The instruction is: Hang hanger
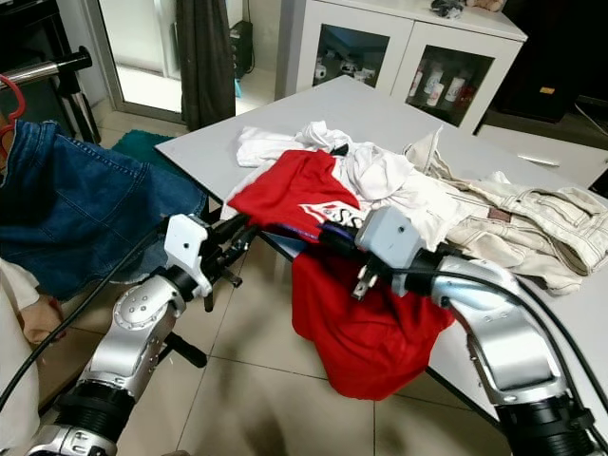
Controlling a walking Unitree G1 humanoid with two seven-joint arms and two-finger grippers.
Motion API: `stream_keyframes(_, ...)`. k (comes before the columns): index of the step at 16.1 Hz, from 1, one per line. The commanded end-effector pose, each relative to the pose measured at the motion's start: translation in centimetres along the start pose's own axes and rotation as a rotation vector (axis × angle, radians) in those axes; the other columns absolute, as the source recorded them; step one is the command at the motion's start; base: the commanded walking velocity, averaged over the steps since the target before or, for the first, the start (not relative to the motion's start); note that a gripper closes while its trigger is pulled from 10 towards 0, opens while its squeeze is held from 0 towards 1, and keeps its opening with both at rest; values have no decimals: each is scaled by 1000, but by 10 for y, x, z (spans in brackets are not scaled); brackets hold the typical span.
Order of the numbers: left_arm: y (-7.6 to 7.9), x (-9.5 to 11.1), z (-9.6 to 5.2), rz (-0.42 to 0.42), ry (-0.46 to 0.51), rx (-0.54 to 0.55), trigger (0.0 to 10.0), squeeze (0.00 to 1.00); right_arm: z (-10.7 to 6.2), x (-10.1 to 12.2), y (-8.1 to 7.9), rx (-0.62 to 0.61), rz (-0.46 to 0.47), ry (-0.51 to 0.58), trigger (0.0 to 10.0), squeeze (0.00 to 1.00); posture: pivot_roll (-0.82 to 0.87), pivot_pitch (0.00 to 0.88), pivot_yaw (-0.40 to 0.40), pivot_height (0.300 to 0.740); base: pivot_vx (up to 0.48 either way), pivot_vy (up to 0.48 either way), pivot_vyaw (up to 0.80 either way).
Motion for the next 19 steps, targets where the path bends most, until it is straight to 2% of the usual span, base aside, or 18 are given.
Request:
stream_keyframes(1, 1, 4, 7, 30, 9, -5, 10000, 1000, -2, 10, 0, 10, 7, 31, 0, 0, -5, 0, -75, 740, 0, 0, 0)
stream_keyframes(2, -1, 2, 8, 25, -5, 2, 10000, 0, -1, 16, 0, 11, 39, 65, 0, 0, -5, 0, -75, 740, 0, 0, 0)
stream_keyframes(5, -3, -2, 7, 40, -32, 8, 10000, 0, -4, 29, 7, -1, 93, 119, 0, 0, -3, 0, -75, 740, 0, 0, 0)
stream_keyframes(11, -18, -6, 8, 64, -64, 95, 10000, 0, -16, 28, 13, 2, 114, 97, 0, 0, 1, 0, -78, 740, 0, 0, 0)
stream_keyframes(13, -21, -5, 9, 58, -57, 112, 10000, 0, -18, 26, 11, 19, 126, 86, 0, 0, -2, 0, -74, 740, 0, 0, 0)
stream_keyframes(15, -25, 5, 10, 14, 13, 123, 10000, 0, -20, 27, 7, 42, 139, 89, 0, 0, -5, 0, -72, 740, 0, 0, 0)
stream_keyframes(17, -20, 9, 11, 12, 39, 79, 10000, 0, -19, 28, 8, 31, 136, 90, 0, 0, -6, 0, -71, 740, 0, 0, 0)
stream_keyframes(18, -14, 10, 10, 16, 49, 37, 10000, 1000, -17, 28, 9, 21, 133, 95, 0, 0, -8, 0, -70, 740, 0, 0, 0)
stream_keyframes(19, -7, 10, 10, 19, 58, -1, 10000, 1000, -15, 29, 11, 10, 130, 98, 0, 0, -8, 0, -70, 740, 0, 0, 0)
Point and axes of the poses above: a point about 5 cm out from each wrist's last joint towards the gripper, its own z axis pointing out of the wrist towards the gripper, its own x axis along the axis of the wrist's last joint, y = z × x, the point moved 3 cm from there along z, pointing out of the wrist towards the gripper, and after that the axes turned 15 degrees about z, right-handed, at the moved point
